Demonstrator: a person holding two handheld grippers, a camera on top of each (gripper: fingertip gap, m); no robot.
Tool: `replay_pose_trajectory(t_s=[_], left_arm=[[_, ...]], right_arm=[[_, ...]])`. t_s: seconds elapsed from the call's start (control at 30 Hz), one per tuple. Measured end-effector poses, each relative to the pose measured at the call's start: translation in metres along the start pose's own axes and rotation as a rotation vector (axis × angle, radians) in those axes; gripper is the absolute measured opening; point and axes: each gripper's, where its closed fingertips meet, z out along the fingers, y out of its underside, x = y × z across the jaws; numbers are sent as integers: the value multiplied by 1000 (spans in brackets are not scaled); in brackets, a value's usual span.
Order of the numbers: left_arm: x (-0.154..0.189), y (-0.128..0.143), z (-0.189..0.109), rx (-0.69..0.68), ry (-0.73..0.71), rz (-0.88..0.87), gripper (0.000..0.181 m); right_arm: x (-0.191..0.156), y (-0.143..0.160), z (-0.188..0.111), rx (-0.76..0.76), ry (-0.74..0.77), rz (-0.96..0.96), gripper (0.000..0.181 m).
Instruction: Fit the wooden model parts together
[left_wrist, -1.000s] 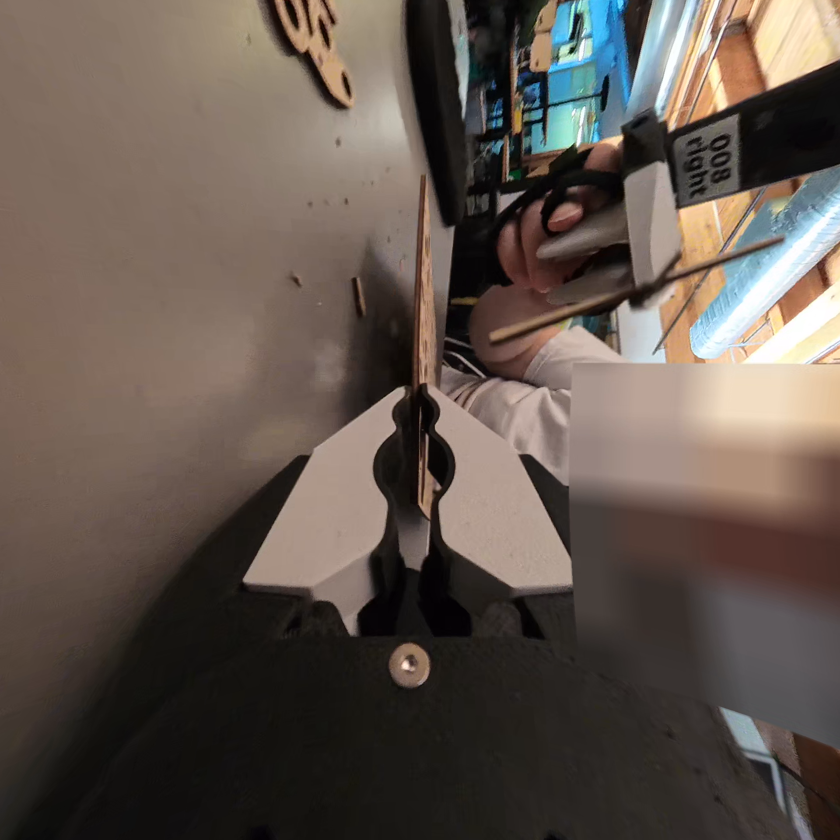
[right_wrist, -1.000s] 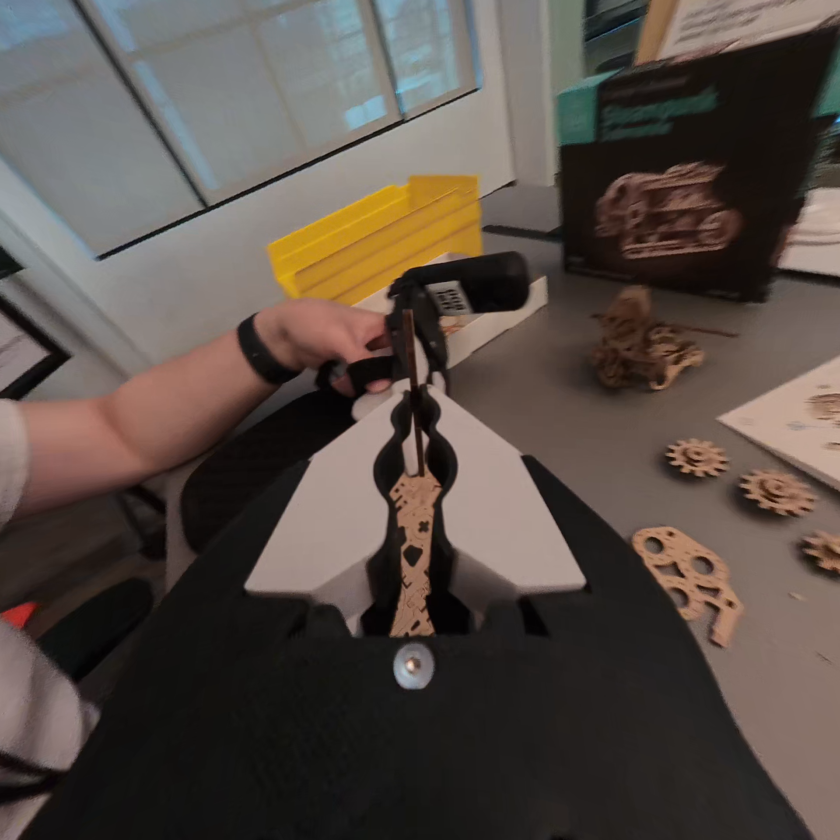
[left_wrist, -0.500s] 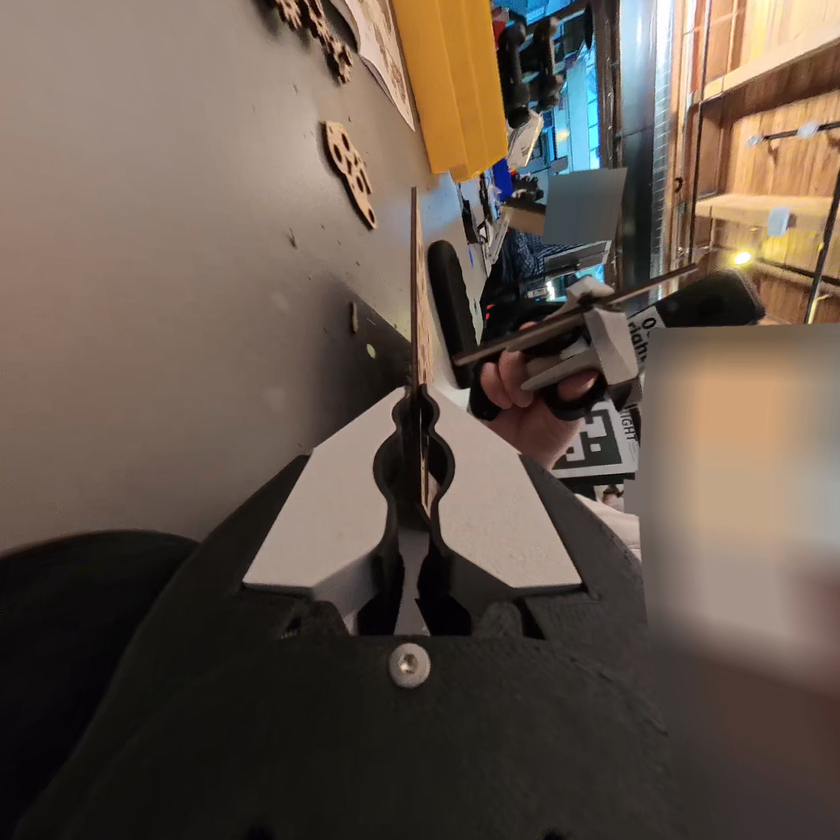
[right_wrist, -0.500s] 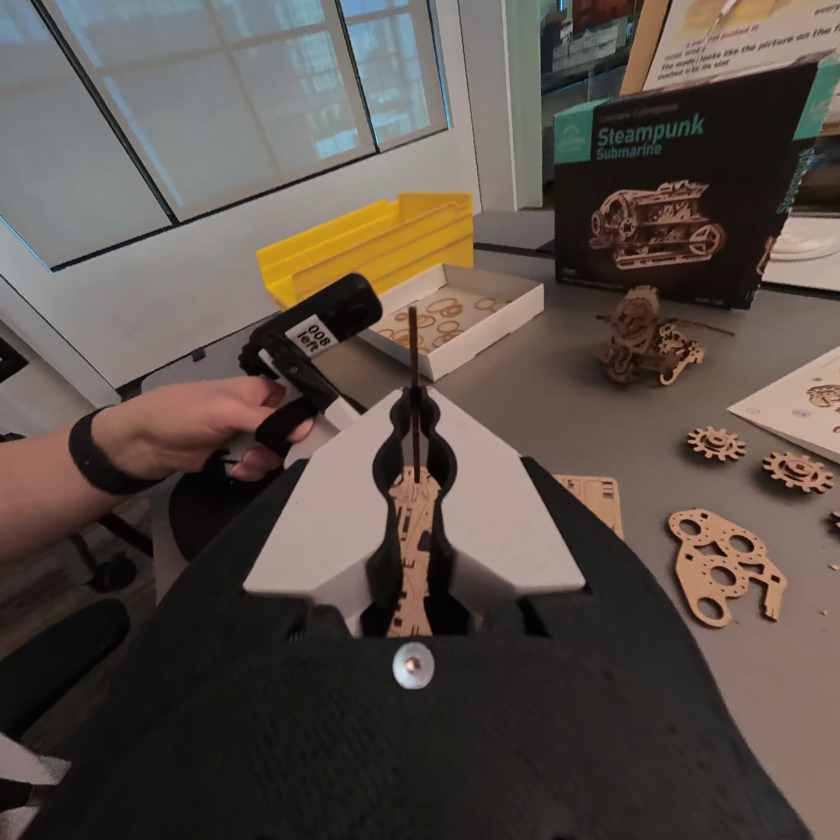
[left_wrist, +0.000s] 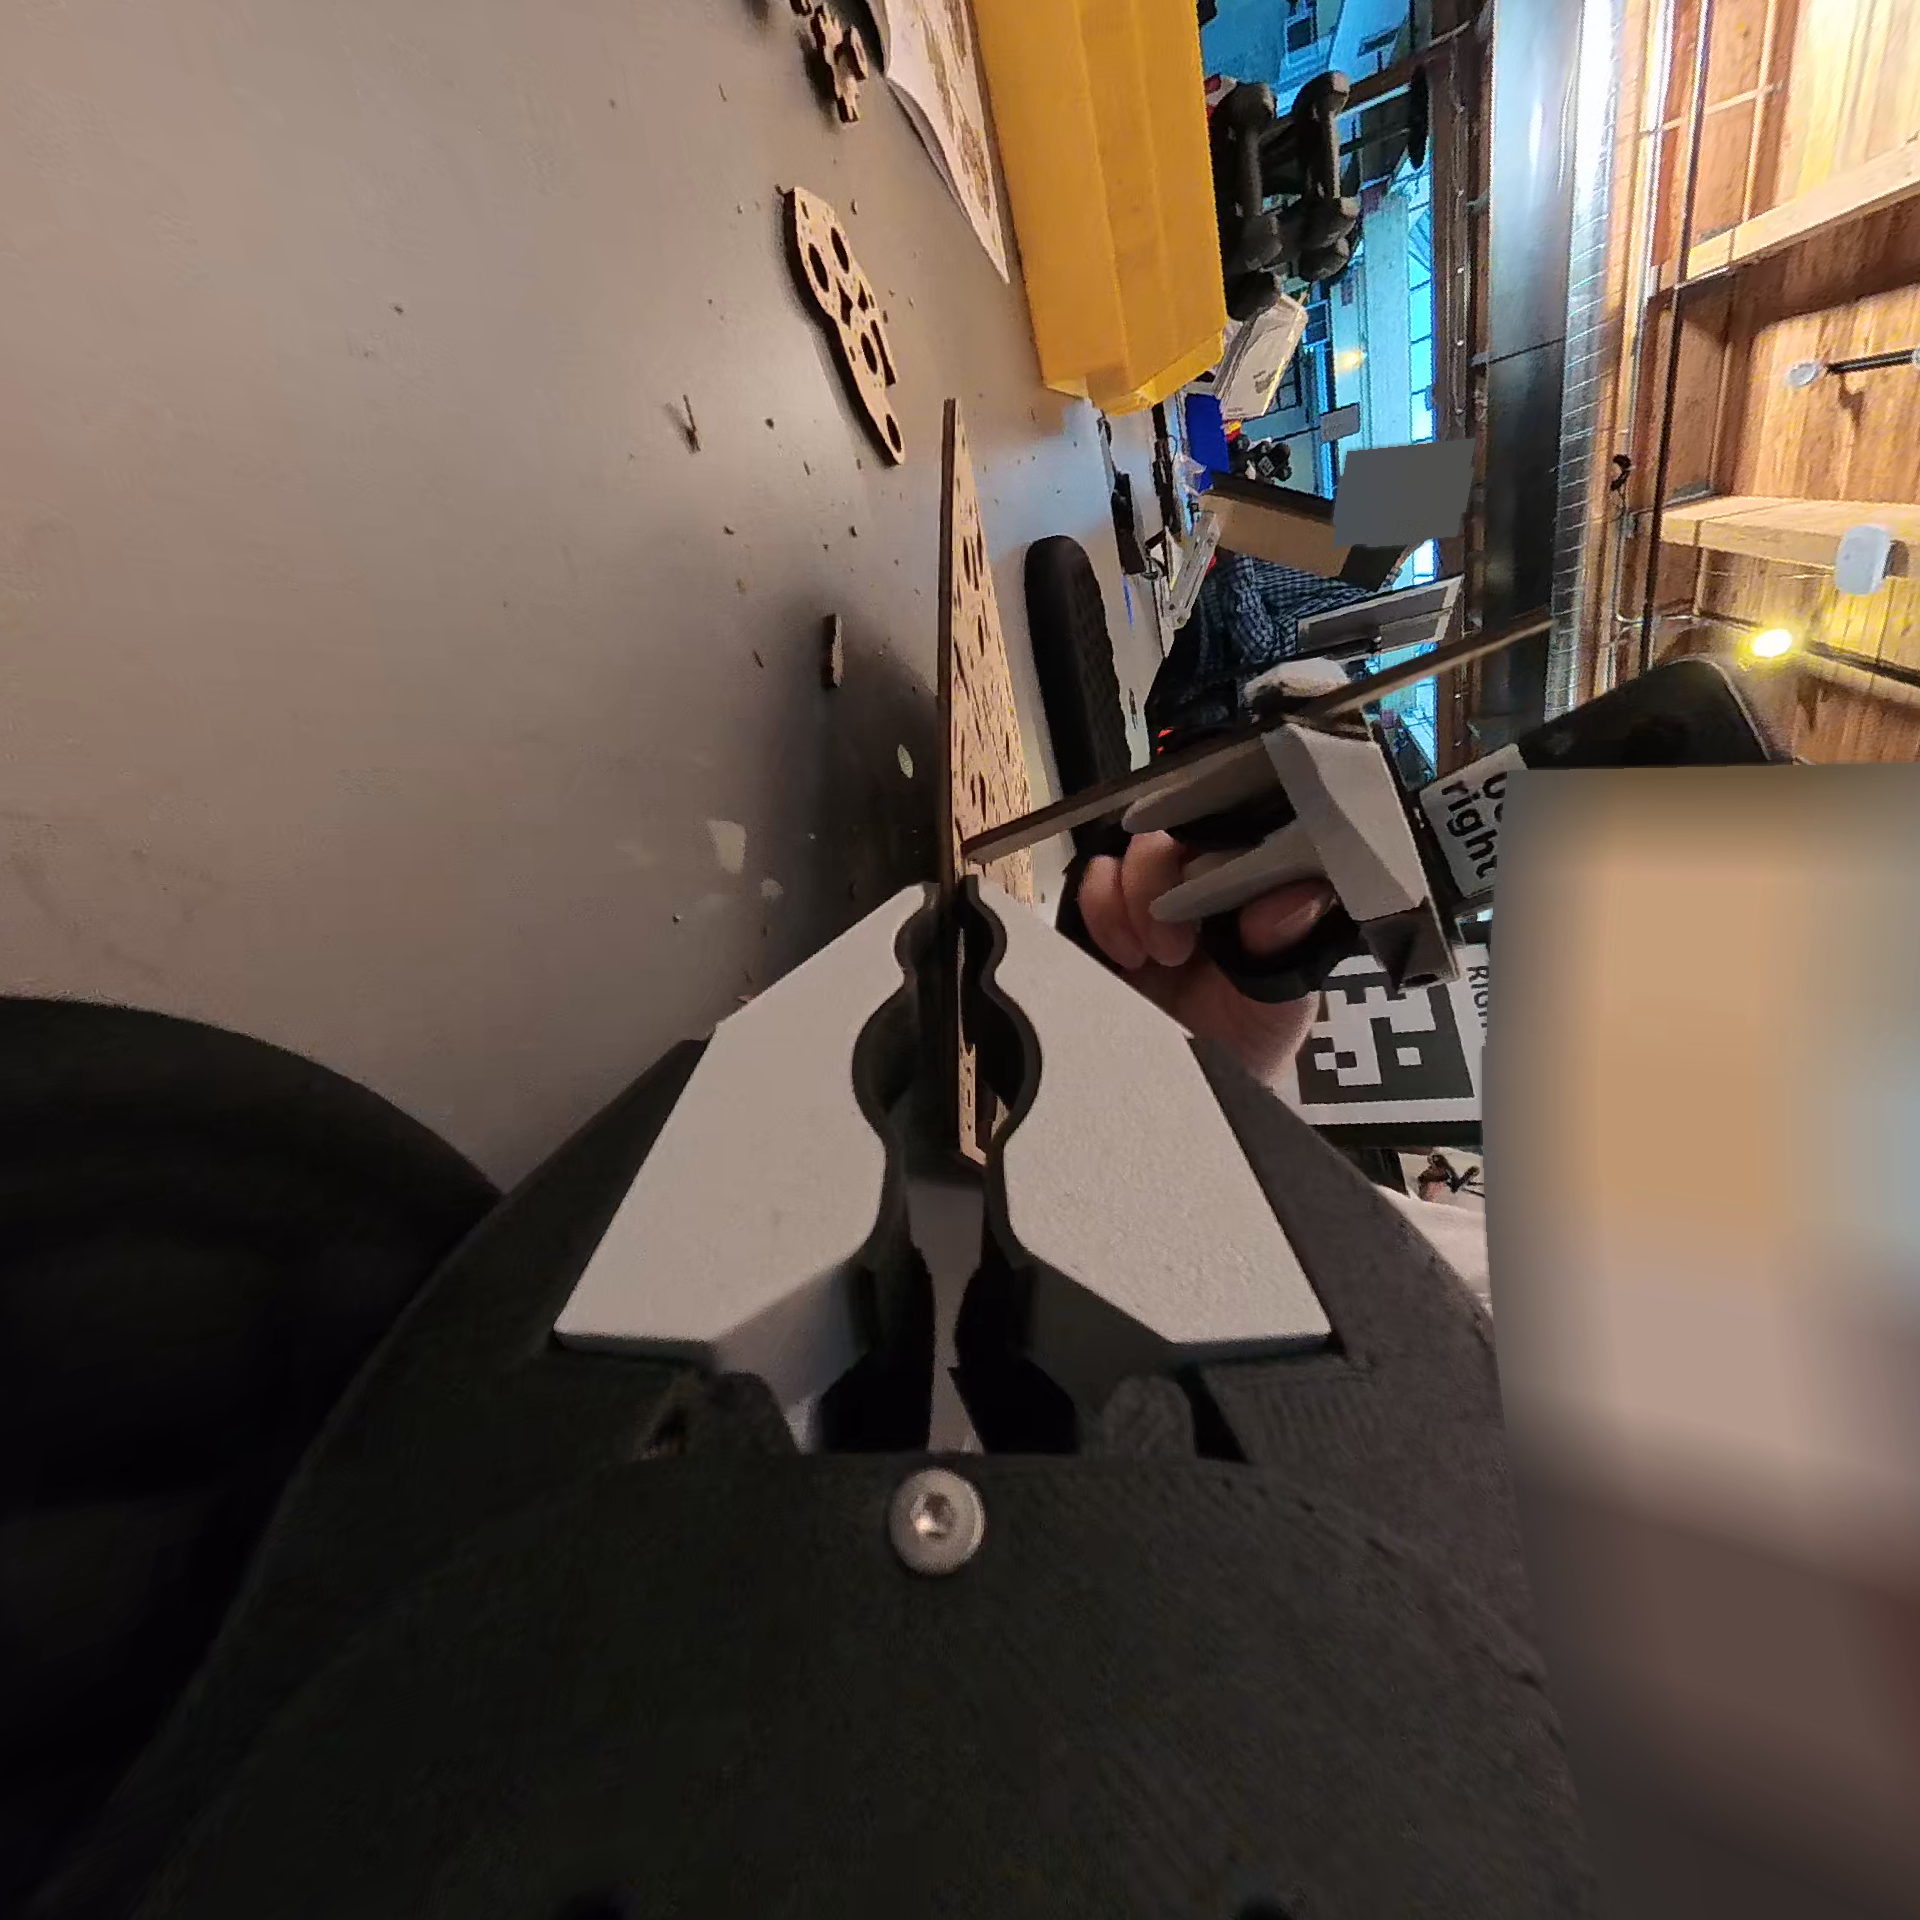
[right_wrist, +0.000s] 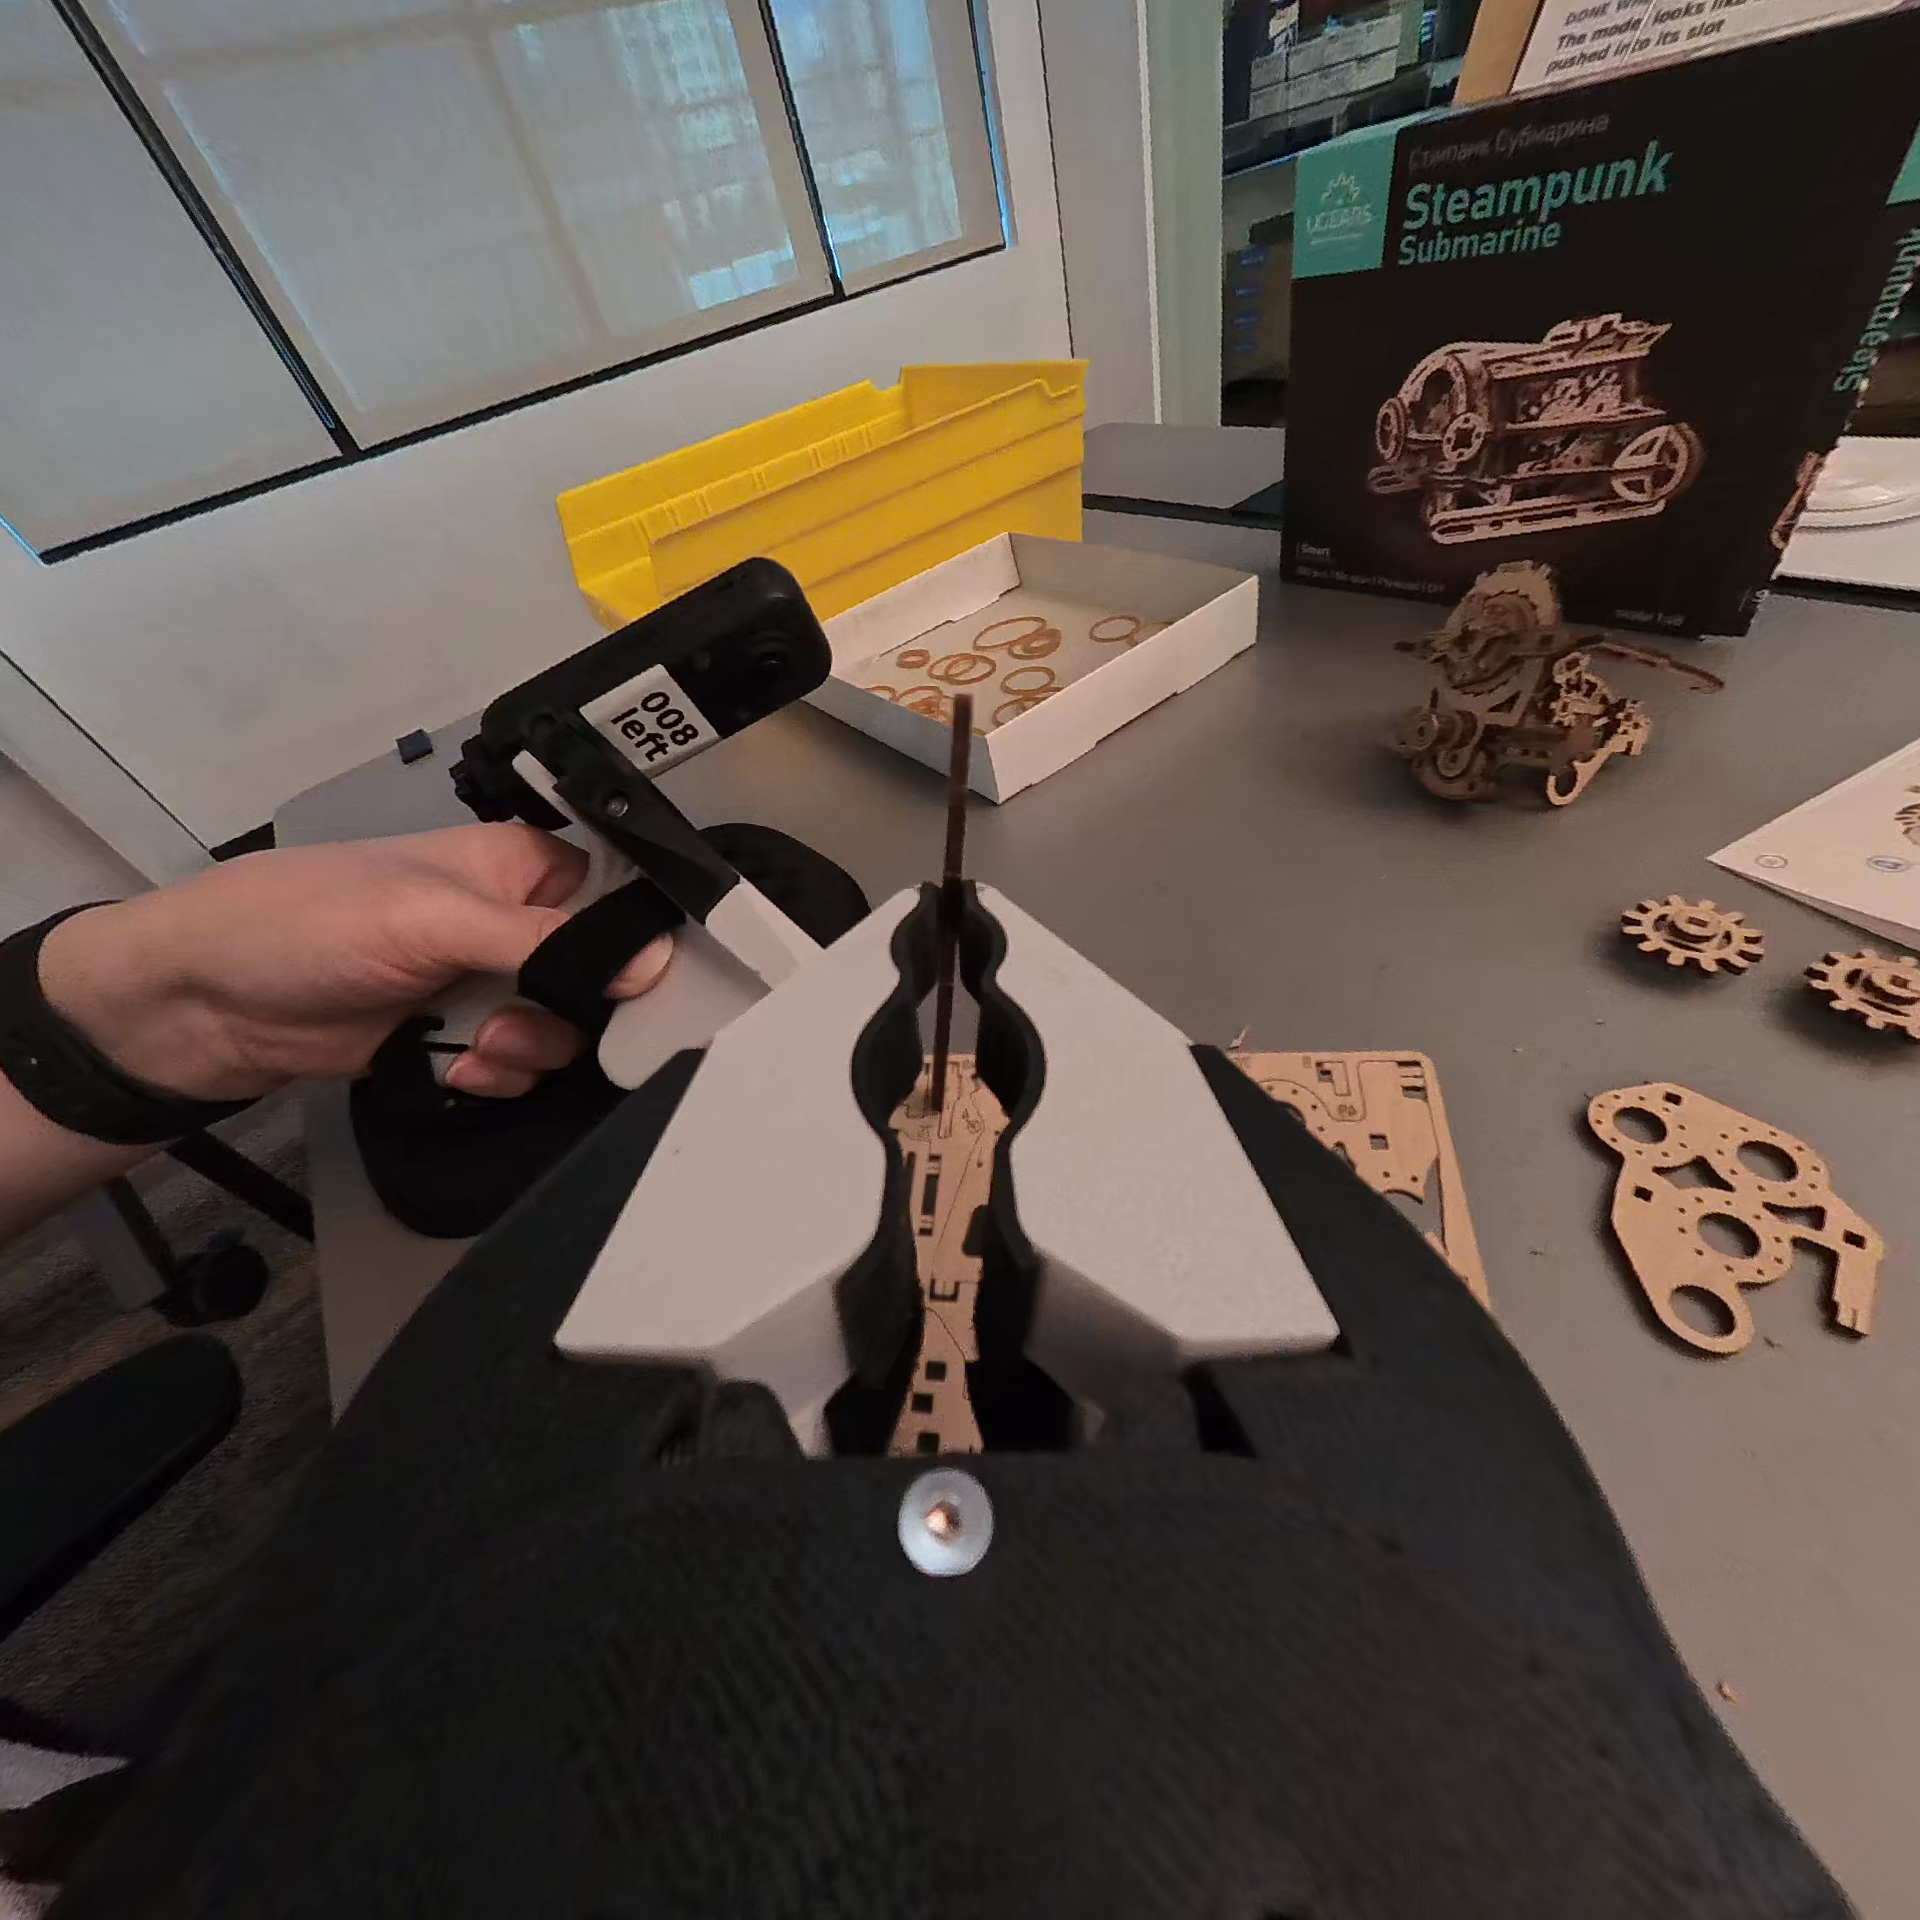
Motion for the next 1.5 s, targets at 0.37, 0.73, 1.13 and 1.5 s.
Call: replay_pose_trajectory(t_s=[0.37, 0.73, 1.13, 1.5], left_arm=[[-1, 1, 3, -19, -4, -7, 1], [-5, 4, 5, -45, -50, 8, 2], [-20, 19, 13, -141, -189, 73, 4], [-20, 28, 17, -236, -189, 37, 6]], right_arm=[[-2, 0, -3, 22, -58, 57, 1], [-2, 7, -2, 0, -55, -17, 2], [-3, 28, 2, -83, -26, -95, 2], [3, 33, -5, -119, -43, -19, 2]])
